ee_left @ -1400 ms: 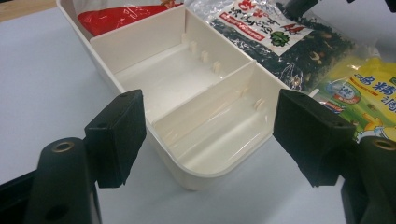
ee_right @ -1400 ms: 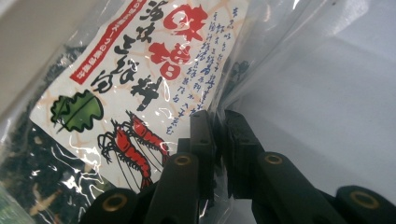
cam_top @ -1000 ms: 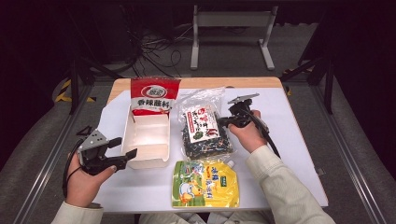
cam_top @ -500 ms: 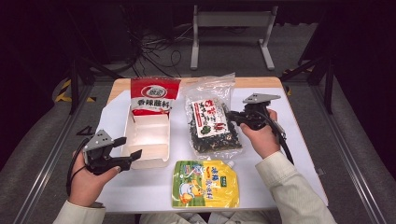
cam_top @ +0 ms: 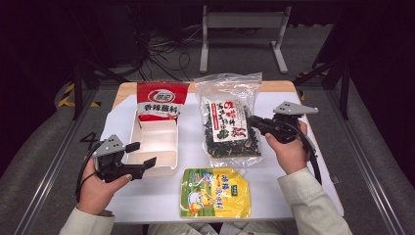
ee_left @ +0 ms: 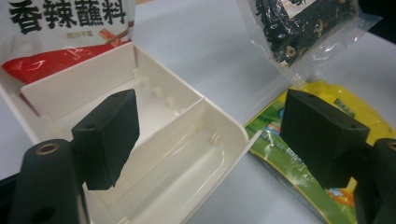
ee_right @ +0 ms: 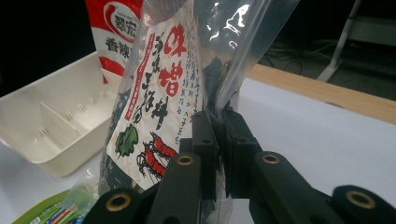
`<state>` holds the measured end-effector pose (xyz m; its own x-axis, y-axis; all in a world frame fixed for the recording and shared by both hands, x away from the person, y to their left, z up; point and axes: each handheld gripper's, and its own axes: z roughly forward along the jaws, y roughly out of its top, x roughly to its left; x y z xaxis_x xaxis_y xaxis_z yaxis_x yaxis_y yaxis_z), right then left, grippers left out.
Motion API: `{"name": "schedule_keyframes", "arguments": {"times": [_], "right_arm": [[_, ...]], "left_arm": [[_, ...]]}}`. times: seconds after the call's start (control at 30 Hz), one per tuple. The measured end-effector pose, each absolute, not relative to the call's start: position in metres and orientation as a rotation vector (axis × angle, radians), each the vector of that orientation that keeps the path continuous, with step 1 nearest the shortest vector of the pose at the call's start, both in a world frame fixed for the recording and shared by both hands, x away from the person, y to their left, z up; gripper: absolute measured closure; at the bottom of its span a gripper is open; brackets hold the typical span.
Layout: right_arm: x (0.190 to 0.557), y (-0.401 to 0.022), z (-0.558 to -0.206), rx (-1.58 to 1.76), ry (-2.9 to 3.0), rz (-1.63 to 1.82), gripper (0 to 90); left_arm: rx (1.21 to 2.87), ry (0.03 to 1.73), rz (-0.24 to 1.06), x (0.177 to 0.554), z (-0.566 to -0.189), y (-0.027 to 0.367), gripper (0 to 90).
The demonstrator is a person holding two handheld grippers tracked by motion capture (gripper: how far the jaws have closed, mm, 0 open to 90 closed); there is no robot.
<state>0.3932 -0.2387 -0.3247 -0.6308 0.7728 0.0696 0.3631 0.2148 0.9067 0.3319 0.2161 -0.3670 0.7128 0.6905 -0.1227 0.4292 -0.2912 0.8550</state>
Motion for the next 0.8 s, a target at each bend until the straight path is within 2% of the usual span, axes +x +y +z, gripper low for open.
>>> {"name": "schedule_keyframes", "arguments": {"times": [0.33,0.8], "right_arm": [[0.374,-0.245,-0.317,1.009,2.067,1.449,83.9],[0.347,-0.233,-0.306,0.908,2.075,1.493,83.8]], "left_arm": [[1.902,0.816,0.27,0.333,-0.368,0.198,17.2],[1.872,0.744,0.158,0.341,-0.368,0.159,17.2]]}}
